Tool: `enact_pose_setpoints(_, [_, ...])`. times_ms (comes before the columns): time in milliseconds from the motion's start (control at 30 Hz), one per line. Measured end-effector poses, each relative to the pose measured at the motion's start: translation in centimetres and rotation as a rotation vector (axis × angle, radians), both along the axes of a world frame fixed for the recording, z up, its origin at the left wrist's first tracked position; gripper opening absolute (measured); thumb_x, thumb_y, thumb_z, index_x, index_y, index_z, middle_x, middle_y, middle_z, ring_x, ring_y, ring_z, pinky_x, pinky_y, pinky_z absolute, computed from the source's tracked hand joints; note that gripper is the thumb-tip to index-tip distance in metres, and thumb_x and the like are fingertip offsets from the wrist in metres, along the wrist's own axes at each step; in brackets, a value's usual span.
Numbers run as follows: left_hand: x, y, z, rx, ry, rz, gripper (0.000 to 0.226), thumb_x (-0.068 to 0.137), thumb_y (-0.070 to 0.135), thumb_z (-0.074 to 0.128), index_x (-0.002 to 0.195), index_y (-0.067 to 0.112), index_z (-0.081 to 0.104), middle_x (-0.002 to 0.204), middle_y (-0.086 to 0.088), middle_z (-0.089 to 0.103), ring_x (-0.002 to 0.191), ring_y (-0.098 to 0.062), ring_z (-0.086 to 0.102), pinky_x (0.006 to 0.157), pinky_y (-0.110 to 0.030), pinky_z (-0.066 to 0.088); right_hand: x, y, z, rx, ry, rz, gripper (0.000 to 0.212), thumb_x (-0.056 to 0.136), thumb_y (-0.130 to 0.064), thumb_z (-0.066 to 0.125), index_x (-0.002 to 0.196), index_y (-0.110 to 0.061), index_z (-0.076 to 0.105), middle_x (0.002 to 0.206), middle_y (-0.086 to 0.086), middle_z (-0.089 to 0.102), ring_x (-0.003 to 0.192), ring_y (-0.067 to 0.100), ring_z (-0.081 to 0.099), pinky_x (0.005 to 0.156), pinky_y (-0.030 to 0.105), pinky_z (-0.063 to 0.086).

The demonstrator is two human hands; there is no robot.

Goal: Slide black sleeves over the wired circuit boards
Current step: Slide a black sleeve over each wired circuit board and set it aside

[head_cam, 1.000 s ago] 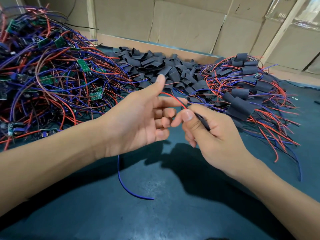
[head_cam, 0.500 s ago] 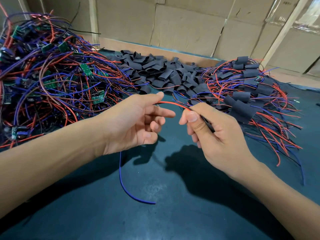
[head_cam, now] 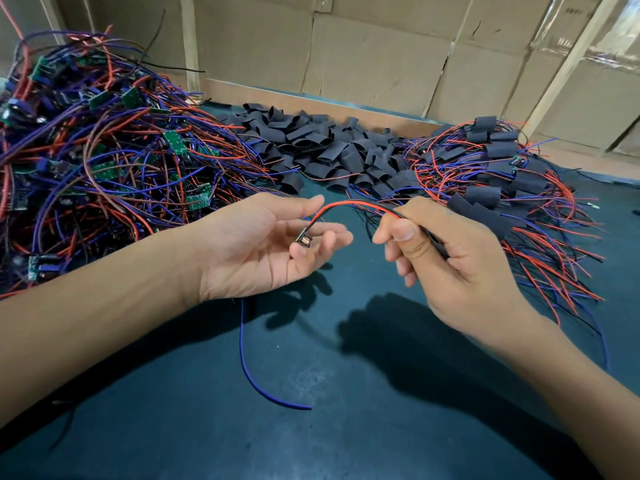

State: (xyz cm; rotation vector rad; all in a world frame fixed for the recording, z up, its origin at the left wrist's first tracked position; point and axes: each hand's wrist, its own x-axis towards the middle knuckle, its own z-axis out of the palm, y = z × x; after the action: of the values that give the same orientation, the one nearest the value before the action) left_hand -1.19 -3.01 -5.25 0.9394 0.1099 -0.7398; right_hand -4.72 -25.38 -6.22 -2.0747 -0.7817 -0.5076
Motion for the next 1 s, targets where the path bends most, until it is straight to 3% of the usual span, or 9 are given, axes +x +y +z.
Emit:
enact_pose_setpoints(100, [0.2, 0.3, 0.2, -0.045, -0.054, -0.018, 0.044, 0.086, 0.024, 0.066, 0.116, -0.008, 0.07, 0.087, -0.007, 0.065, 0.066, -0.008, 0.056, 0.043, -0.014, 0.042, 0.2, -0.1, -0.1, 0.015, -0.005, -0.007, 0.028, 0.107, -0.045, 0.04, 0.097, -0.03, 0.062, 0.079, -0.005, 0.059, 0.063, 0.019, 0.056, 0.057, 0.028, 0.047])
enact_pose_setpoints(333, [0.8, 1.9, 1.2, -0.12, -0.168, 0.003, 0.046, 0.086, -0.002, 0.042, 0.128, -0.005, 0.062, 0.118, -0.014, 0.068, 0.083, -0.013, 0.061, 0.059, -0.016, 0.048, 1.1, -1.2, -0.1, 0.099, -0.004, -0.106, 0.035, 0.106, -0.05, 0.041, 0.095, -0.024, 0.062, 0.077, -0.001, 0.059, 0.059, 0.019, 0.055, 0.054, 0.031, 0.046])
enact_pose_setpoints(500, [0.9, 2.0, 1.0, -0.025, -0.32, 0.064, 0.03, 0.085, 0.002, 0.061, 0.112, 0.0, 0.075, 0.117, -0.019, 0.071, 0.105, -0.02, 0.071, 0.079, -0.02, 0.058, 1.4, -1.7, 0.0, 0.096, 0.004, -0.143, 0.035, 0.106, -0.05, 0.042, 0.093, -0.024, 0.062, 0.076, -0.001, 0.058, 0.057, 0.02, 0.051, 0.051, 0.04, 0.045])
enact_pose_setpoints(633, [0.8, 2.0, 0.7, 0.105, -0.418, 0.058, 0.029, 0.08, 0.007, 0.068, 0.108, 0.003, 0.076, 0.116, -0.017, 0.073, 0.101, -0.019, 0.073, 0.074, -0.02, 0.058, 1.7, -2.4, 0.0, 0.049, 0.001, -0.17, 0.03, 0.106, -0.044, 0.042, 0.094, -0.026, 0.062, 0.075, -0.002, 0.058, 0.056, 0.024, 0.05, 0.052, 0.044, 0.045])
enact_pose_setpoints(833, [0.9, 2.1, 0.5, 0.202, -0.554, 0.153, 0.03, 0.078, 0.009, 0.069, 0.106, 0.006, 0.077, 0.104, -0.012, 0.076, 0.098, -0.019, 0.074, 0.076, -0.019, 0.057, 2.2, -3.7, 0.2, -0.148, -0.046, -0.173, 0.024, 0.109, -0.036, 0.043, 0.096, -0.028, 0.061, 0.078, -0.006, 0.059, 0.066, 0.011, 0.056, 0.062, 0.012, 0.038])
enact_pose_setpoints(1000, [0.8, 2.2, 0.4, 0.373, -0.732, 0.249, 0.038, 0.074, 0.015, 0.074, 0.111, 0.007, 0.074, 0.098, -0.01, 0.075, 0.092, -0.02, 0.074, 0.065, -0.02, 0.055, 2.6, -4.5, 0.2, -0.272, -0.059, -0.217, 0.027, 0.108, -0.035, 0.043, 0.098, -0.022, 0.064, 0.074, -0.005, 0.061, 0.07, 0.002, 0.058, 0.062, 0.008, 0.036])
